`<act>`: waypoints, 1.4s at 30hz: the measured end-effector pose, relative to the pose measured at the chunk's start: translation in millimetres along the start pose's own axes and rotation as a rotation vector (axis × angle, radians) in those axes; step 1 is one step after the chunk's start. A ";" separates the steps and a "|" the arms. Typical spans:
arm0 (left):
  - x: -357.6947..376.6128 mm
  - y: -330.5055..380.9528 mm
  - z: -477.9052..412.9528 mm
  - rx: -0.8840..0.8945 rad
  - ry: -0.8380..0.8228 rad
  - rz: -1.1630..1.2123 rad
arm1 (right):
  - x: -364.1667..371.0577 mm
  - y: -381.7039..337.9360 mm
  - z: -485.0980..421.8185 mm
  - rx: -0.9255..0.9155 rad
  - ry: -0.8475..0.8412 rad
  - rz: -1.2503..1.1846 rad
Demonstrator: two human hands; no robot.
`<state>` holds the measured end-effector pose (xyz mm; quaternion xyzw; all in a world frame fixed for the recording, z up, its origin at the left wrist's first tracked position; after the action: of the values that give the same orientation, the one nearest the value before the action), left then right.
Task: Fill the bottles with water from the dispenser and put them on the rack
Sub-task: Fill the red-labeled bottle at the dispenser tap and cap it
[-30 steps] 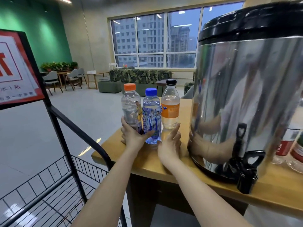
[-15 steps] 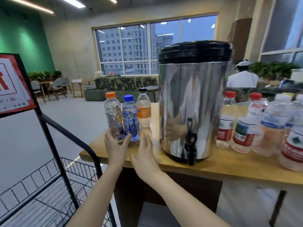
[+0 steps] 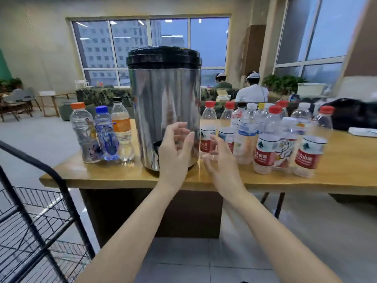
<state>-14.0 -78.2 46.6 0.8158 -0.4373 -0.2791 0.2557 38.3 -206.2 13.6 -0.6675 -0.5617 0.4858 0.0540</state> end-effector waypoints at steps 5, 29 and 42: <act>64.9 -37.7 -5.6 -0.195 -0.224 0.089 | -39.2 51.0 -24.6 0.134 0.075 0.224; 77.0 -51.8 -5.0 -0.261 -0.230 0.009 | -88.7 0.3 -87.2 0.014 -0.092 0.205; 12.1 -77.2 101.2 -0.265 -0.397 -0.275 | -12.5 -0.5 -6.9 0.129 -0.366 0.943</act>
<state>-33.1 -68.5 -79.5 0.7563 -0.3236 -0.5203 0.2294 44.1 -212.8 24.8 -0.7476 -0.1685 0.6001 -0.2293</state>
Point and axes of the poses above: each hand's wrist, its own z-axis away from the middle knuckle, its own x-axis out of the palm, y = z × x, the point moved 2 cm from there along -z, towards the middle knuckle, and after that the axes turned 13 degrees about -y, right-handed, at the moved point
